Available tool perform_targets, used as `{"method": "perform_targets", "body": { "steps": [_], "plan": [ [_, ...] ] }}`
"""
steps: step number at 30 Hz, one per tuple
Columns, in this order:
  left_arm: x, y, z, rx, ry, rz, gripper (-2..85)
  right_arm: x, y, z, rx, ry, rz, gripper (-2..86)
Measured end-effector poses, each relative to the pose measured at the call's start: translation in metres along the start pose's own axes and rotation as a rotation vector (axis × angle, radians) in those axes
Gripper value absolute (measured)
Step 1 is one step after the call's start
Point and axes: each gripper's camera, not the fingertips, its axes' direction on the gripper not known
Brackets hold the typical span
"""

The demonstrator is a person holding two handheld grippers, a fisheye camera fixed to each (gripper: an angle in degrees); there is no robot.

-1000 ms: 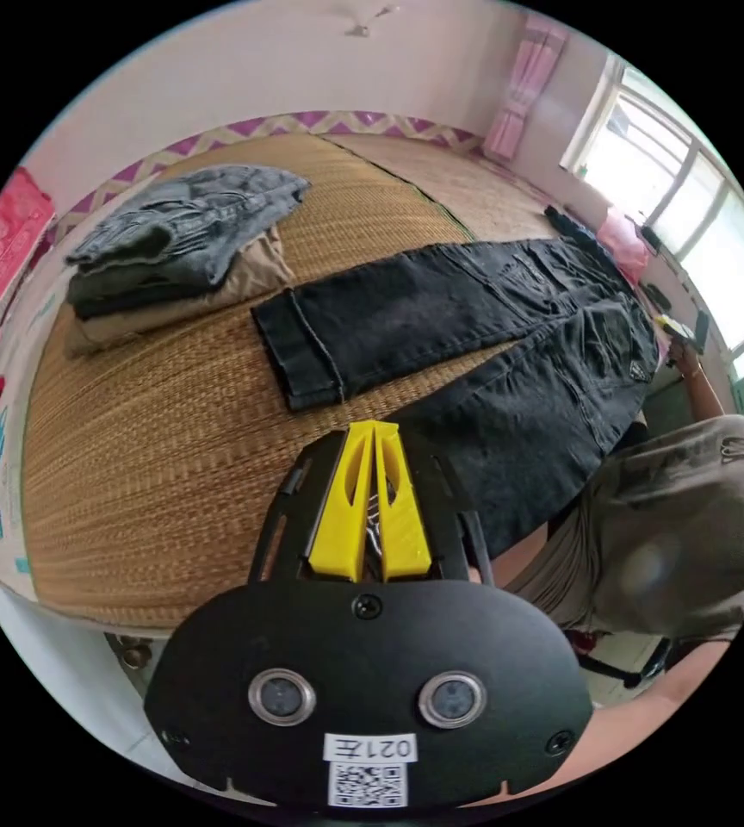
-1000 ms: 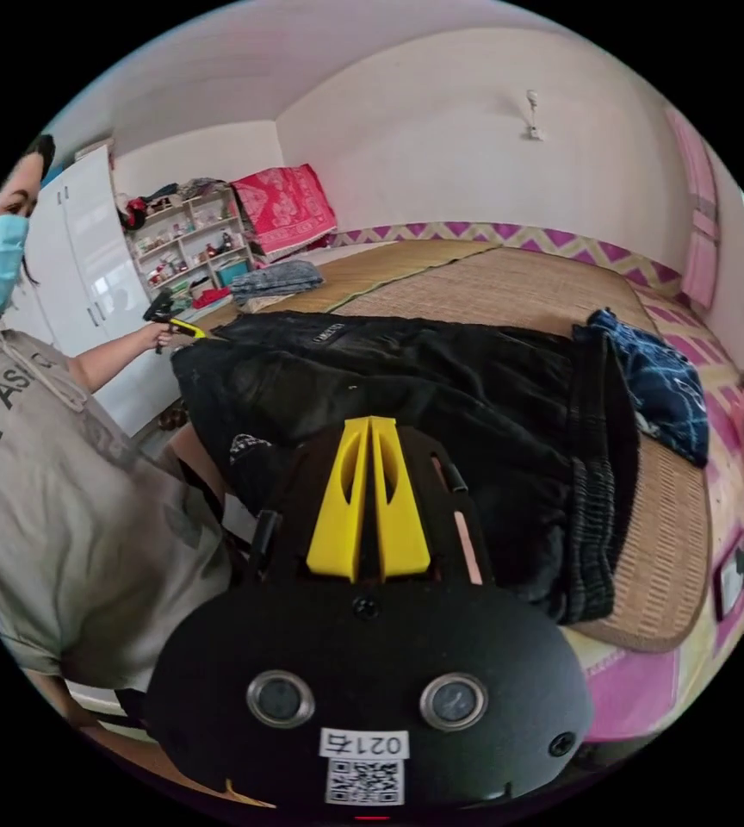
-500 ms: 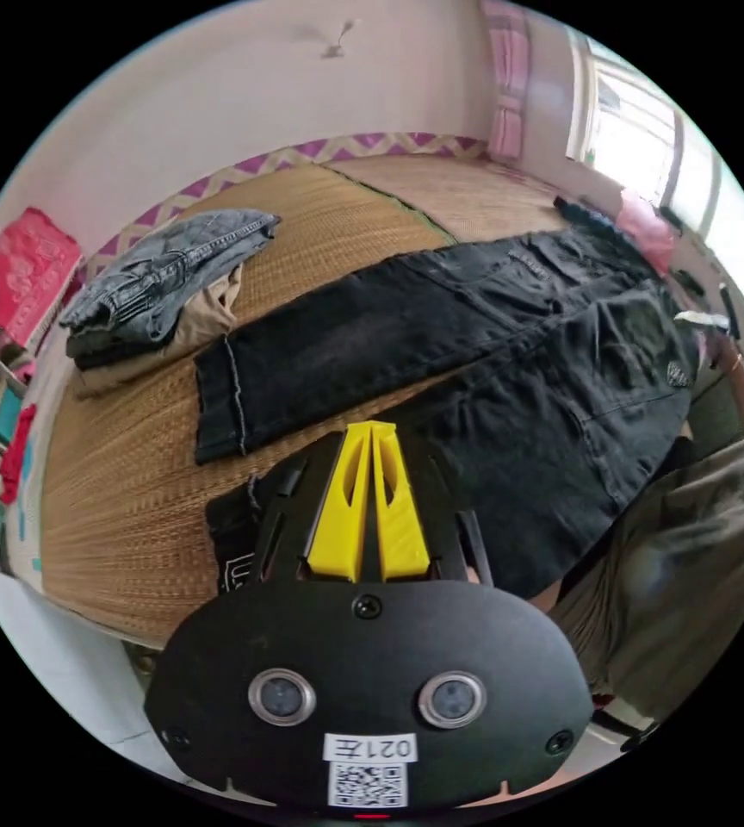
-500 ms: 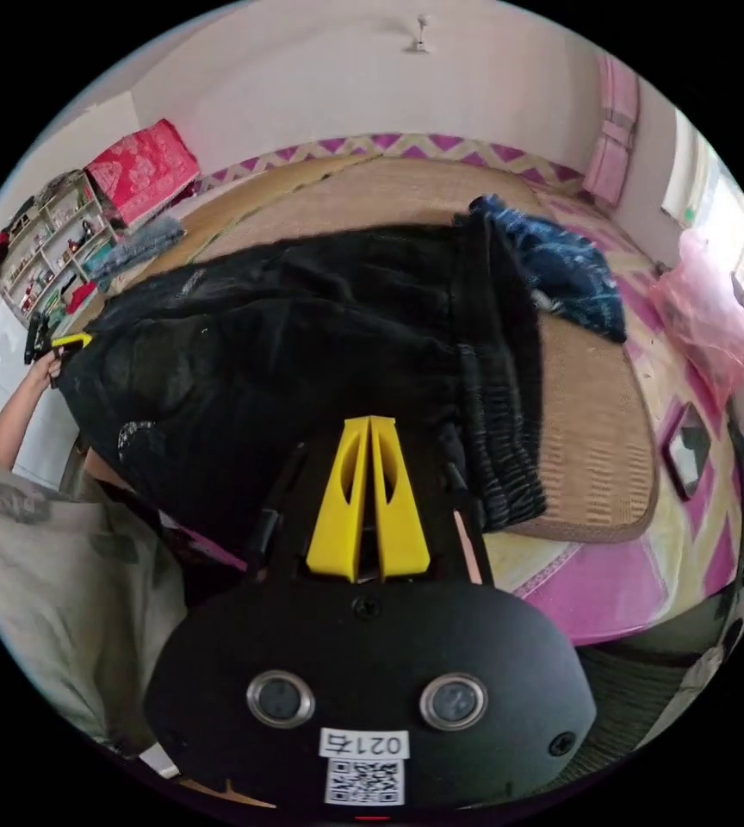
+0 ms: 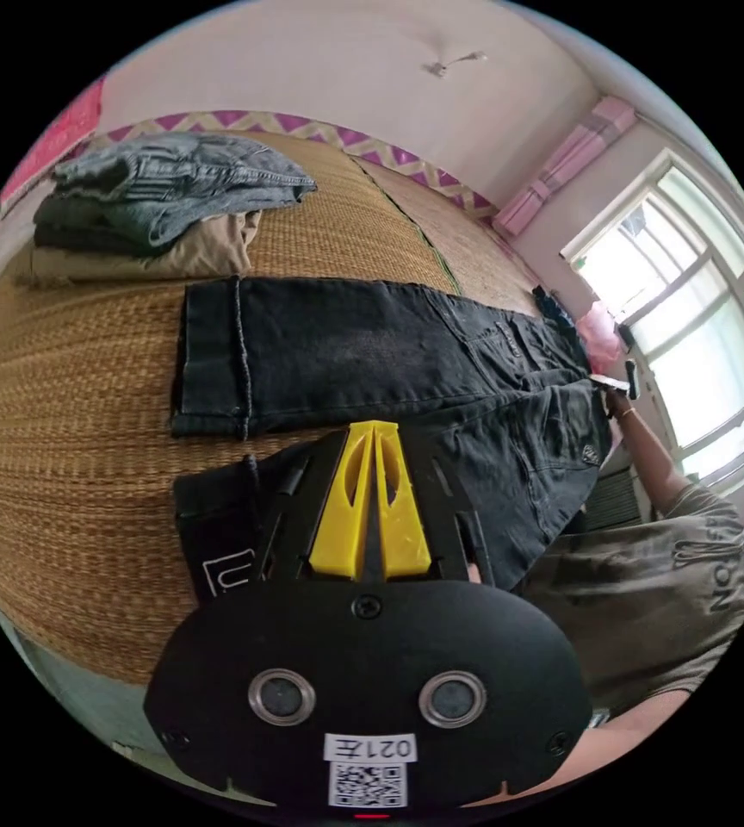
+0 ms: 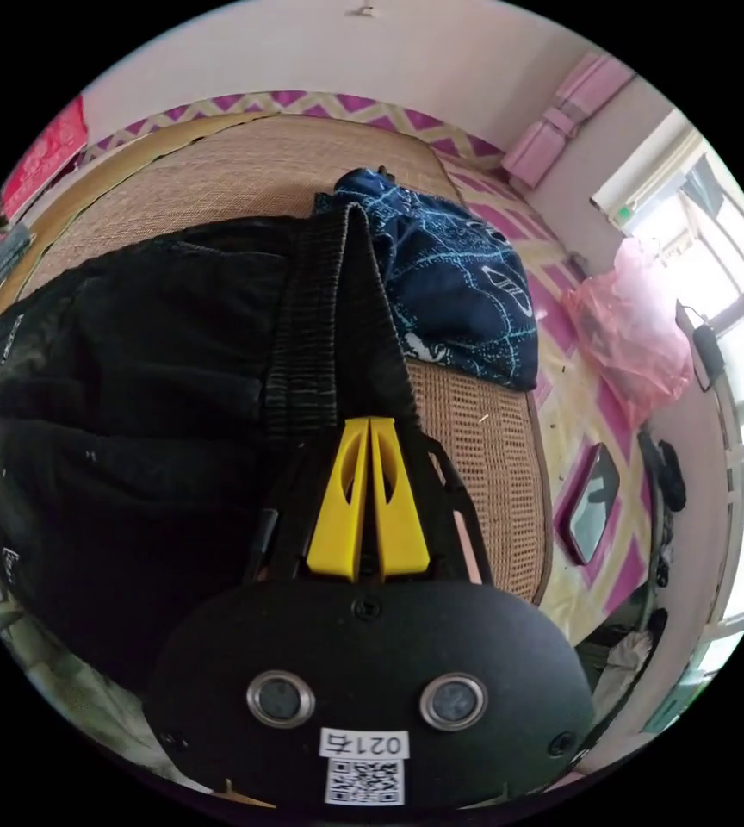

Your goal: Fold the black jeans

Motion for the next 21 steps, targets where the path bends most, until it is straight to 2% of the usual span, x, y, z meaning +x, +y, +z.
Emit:
{"method": "perform_targets", "body": {
  "steps": [2, 4, 7, 12, 14, 16, 19, 21],
  "plan": [
    [-0.010, 0.003, 0.000, -0.006, 0.039, -0.022, -1.0, 0.000, -0.005, -0.016, -0.004, -0.060, 0.031, -1.0],
    [-0.003, 0.002, 0.001, -0.033, 0.016, 0.002, -0.9, 0.005, 0.003, -0.041, 0.140, -0.049, 0.062, -0.9],
    [0.009, -0.006, 0.008, -0.105, -0.003, 0.044, -0.9, 0.018, 0.006, -0.008, 0.007, -0.055, 0.111, -0.8],
    [0.001, -0.003, 0.008, -0.171, 0.060, 0.027, -0.9, 0.025, 0.006, -0.001, -0.045, -0.106, 0.143, -0.9],
    [0.006, 0.014, -0.002, -0.148, 0.085, 0.046, -0.9, 0.027, 0.025, -0.023, 0.068, -0.118, 0.180, -0.9],
    [0.020, 0.048, -0.034, -0.028, 0.176, 0.086, -0.9, 0.028, 0.049, -0.037, 0.112, -0.146, 0.166, -0.8],
    [0.041, 0.108, -0.076, 0.117, 0.257, 0.121, -0.8, 0.026, 0.103, -0.048, 0.095, -0.156, 0.142, -0.3],
    [0.051, 0.151, -0.098, 0.185, 0.220, 0.103, -0.5, 0.030, 0.141, -0.049, 0.080, -0.189, 0.179, 1.0]
  ]
}}
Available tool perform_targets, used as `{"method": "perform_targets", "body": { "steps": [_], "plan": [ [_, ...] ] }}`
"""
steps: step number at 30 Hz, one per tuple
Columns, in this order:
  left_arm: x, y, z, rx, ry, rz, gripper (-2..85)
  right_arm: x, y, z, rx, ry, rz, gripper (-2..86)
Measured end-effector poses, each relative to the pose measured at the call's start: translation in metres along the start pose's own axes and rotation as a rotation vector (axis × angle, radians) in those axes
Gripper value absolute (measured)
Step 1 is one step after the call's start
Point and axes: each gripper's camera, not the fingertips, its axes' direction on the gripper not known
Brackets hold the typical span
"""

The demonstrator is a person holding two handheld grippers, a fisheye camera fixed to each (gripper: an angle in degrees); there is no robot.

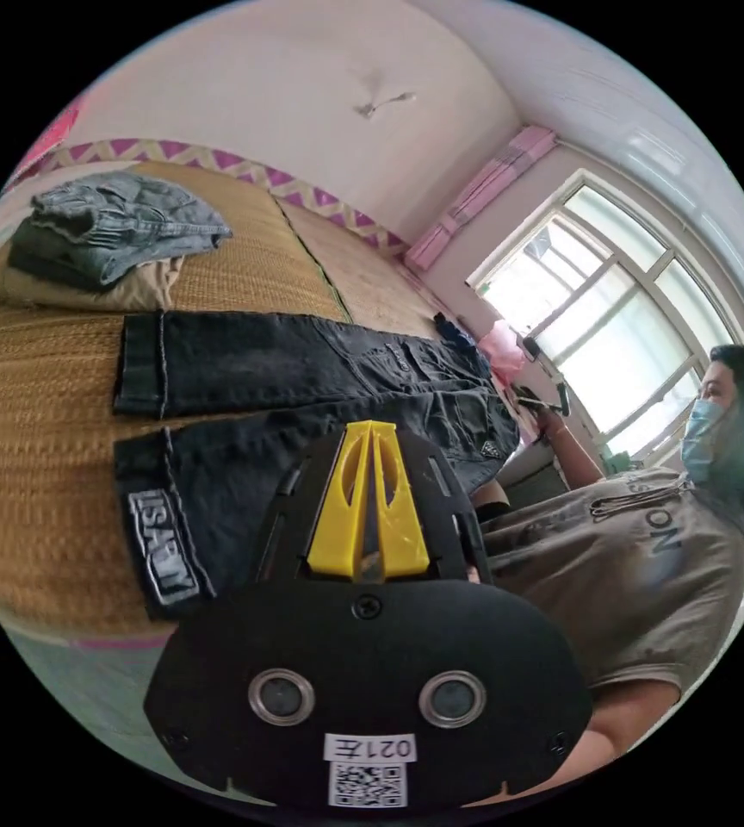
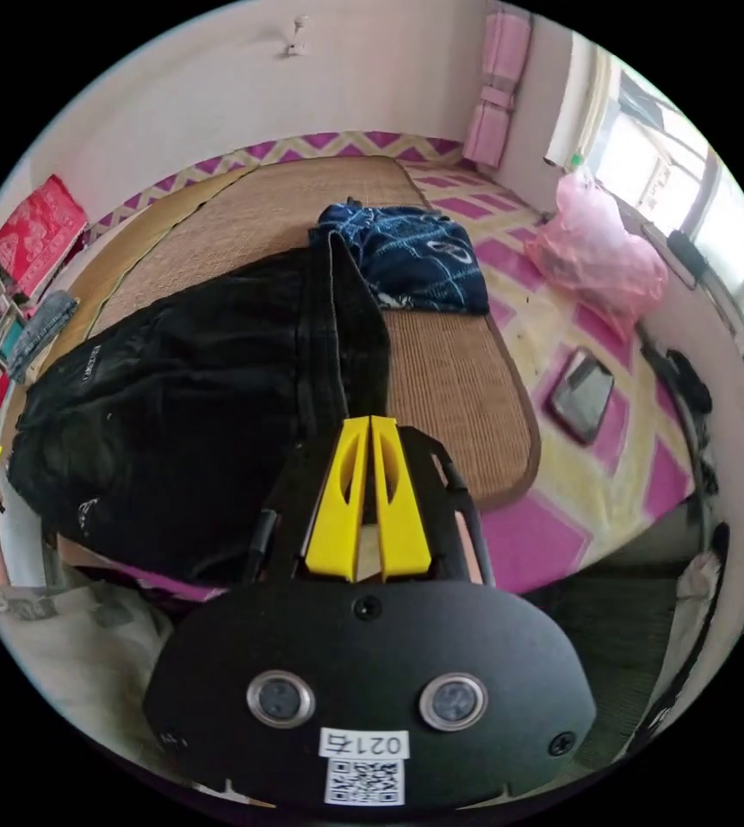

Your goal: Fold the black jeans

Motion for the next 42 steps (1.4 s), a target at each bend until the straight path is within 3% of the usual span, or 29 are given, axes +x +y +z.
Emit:
{"method": "perform_targets", "body": {
  "steps": [4, 8, 10, 22, 31, 42],
  "plan": [
    [0.031, 0.096, -0.048, 0.183, -0.151, -0.113, 4.1, 0.052, 0.086, 0.011, -0.012, -0.264, 0.261, 7.9],
    [0.034, 0.161, -0.062, 0.262, -0.112, -0.239, 8.7, 0.090, 0.150, 0.046, 0.054, -0.619, 0.487, 9.1],
    [0.031, 0.195, -0.065, 0.288, -0.093, -0.322, 10.3, 0.094, 0.165, 0.063, 0.060, -0.679, 0.536, 9.8],
    [-0.004, 0.340, -0.091, 0.485, -0.016, -0.693, 11.1, 0.095, 0.181, 0.154, 0.017, -0.847, 0.600, 7.2],
    [-0.017, 0.345, -0.081, 0.522, -0.010, -0.729, 10.7, 0.123, 0.200, 0.178, 0.072, -1.009, 0.696, 1.8],
    [-0.052, 0.347, -0.055, 0.520, 0.027, -0.816, 9.2, 0.135, 0.206, 0.202, 0.082, -1.023, 0.709, 1.1]
  ]
}}
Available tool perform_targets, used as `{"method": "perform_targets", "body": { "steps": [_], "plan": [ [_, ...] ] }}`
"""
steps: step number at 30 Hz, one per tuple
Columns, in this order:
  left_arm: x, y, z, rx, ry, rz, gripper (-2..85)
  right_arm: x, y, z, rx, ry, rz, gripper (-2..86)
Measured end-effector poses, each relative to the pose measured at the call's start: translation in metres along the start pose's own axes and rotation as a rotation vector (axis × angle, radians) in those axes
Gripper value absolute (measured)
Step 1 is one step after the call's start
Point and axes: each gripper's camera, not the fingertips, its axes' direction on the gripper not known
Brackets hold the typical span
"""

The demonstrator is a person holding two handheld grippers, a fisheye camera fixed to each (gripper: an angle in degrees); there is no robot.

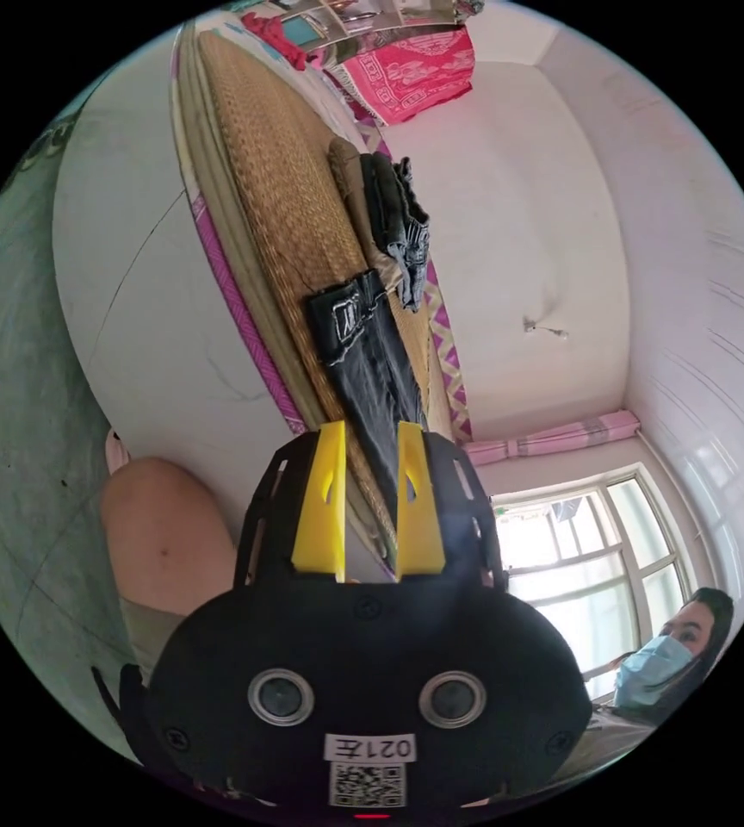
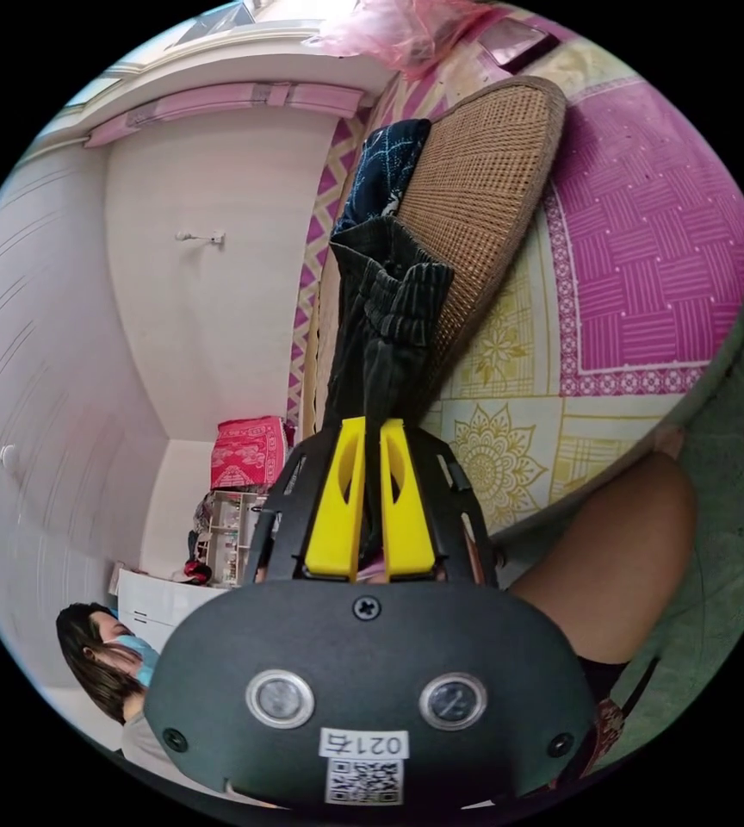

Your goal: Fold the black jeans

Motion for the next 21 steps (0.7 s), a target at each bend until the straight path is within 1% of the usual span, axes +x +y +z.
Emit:
{"method": "perform_targets", "body": {
  "steps": [2, 5, 8, 9, 12, 14, 17, 21],
  "plan": [
    [-0.002, -0.001, 0.005, -0.003, 0.031, -0.001, 9.5, 0.004, -0.002, 0.001, 0.002, -0.003, 0.006, 1.0],
    [0.002, -0.004, 0.020, -0.031, -0.013, 0.016, 8.6, 0.007, -0.005, 0.001, 0.003, 0.000, 0.005, 1.0],
    [-0.006, -0.009, 0.035, -0.034, -0.003, -0.003, 7.0, 0.009, -0.006, 0.001, 0.007, -0.002, 0.008, 0.9],
    [-0.009, -0.011, 0.040, -0.035, 0.010, -0.012, 5.9, 0.010, -0.007, 0.001, 0.008, -0.003, 0.009, 0.8],
    [-0.005, -0.012, 0.046, -0.042, -0.037, 0.011, 0.2, 0.008, -0.009, -0.001, 0.005, -0.002, 0.035, 0.6],
    [0.001, -0.015, 0.046, -0.071, -0.029, 0.041, -0.5, -0.001, -0.012, -0.005, -0.005, -0.044, 0.059, 0.5],
    [0.033, -0.027, 0.051, -0.131, -0.053, 0.129, -0.9, -0.030, -0.023, -0.009, -0.019, -0.053, 0.042, 0.5],
    [0.119, -0.070, 0.092, -0.208, -0.128, 0.283, -0.9, -0.087, -0.057, -0.001, -0.037, -0.038, -0.042, 0.5]
  ]
}}
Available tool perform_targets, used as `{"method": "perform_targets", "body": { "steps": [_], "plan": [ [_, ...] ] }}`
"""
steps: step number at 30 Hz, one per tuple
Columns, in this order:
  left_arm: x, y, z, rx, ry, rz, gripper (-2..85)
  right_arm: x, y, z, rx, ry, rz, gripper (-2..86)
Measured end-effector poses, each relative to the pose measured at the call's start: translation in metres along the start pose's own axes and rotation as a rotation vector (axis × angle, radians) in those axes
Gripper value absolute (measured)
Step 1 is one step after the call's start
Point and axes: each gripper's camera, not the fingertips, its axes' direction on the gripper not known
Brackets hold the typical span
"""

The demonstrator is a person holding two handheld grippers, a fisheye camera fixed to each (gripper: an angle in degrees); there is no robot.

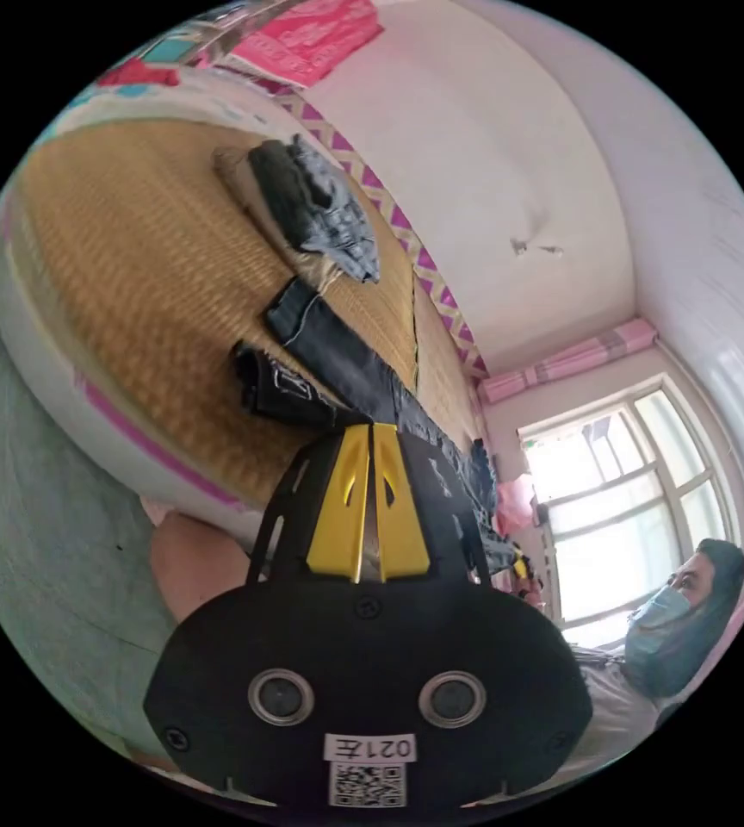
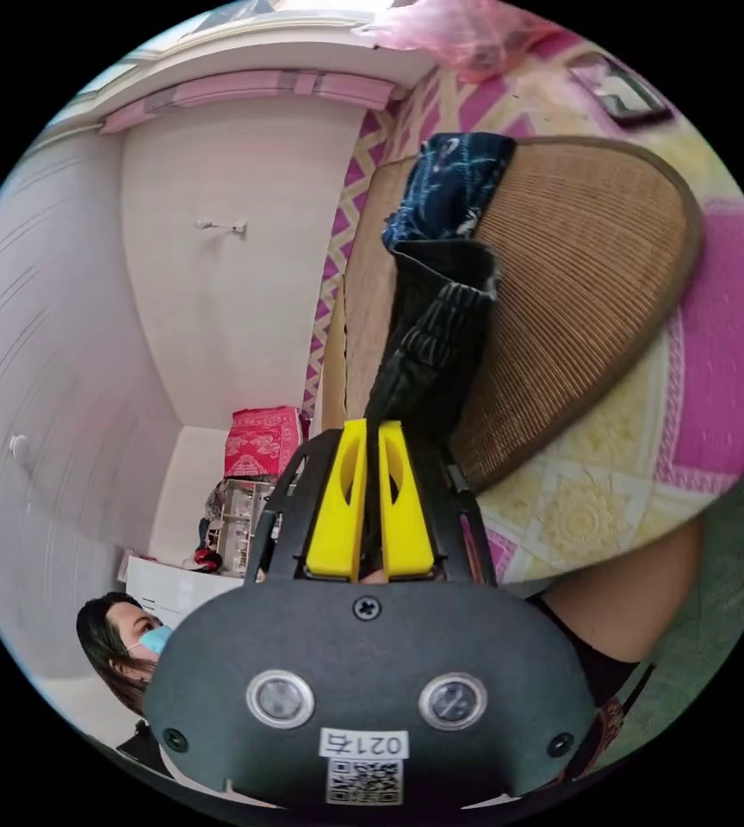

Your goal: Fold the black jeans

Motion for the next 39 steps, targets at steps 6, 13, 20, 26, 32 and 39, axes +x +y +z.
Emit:
{"method": "perform_targets", "body": {
  "steps": [6, 13, 20, 26, 32, 39],
  "plan": [
    [0.067, -0.164, 0.109, -0.112, -0.140, 0.066, -1.0, -0.073, -0.110, 0.065, -0.031, 0.078, -0.109, 0.6],
    [-0.006, -0.265, 0.295, -0.226, -0.251, -0.149, -0.9, -0.034, -0.225, 0.188, -0.105, 0.308, 0.057, 0.8],
    [-0.069, -0.259, 0.327, -0.253, -0.177, -0.171, 1.1, -0.038, -0.232, 0.189, -0.121, 0.171, 0.035, 5.5],
    [-0.077, -0.221, 0.258, -0.168, -0.088, 0.004, 6.7, -0.096, -0.195, 0.142, -0.076, 0.034, -0.247, 4.0],
    [-0.058, -0.174, 0.239, -0.253, -0.311, 0.204, 8.6, -0.187, -0.173, 0.214, -0.195, 0.678, -0.829, 5.0],
    [-0.106, -0.144, 0.190, -0.110, -0.312, 0.104, 8.9, -0.245, -0.131, 0.245, -0.175, 0.587, -0.974, 1.8]
  ]
}}
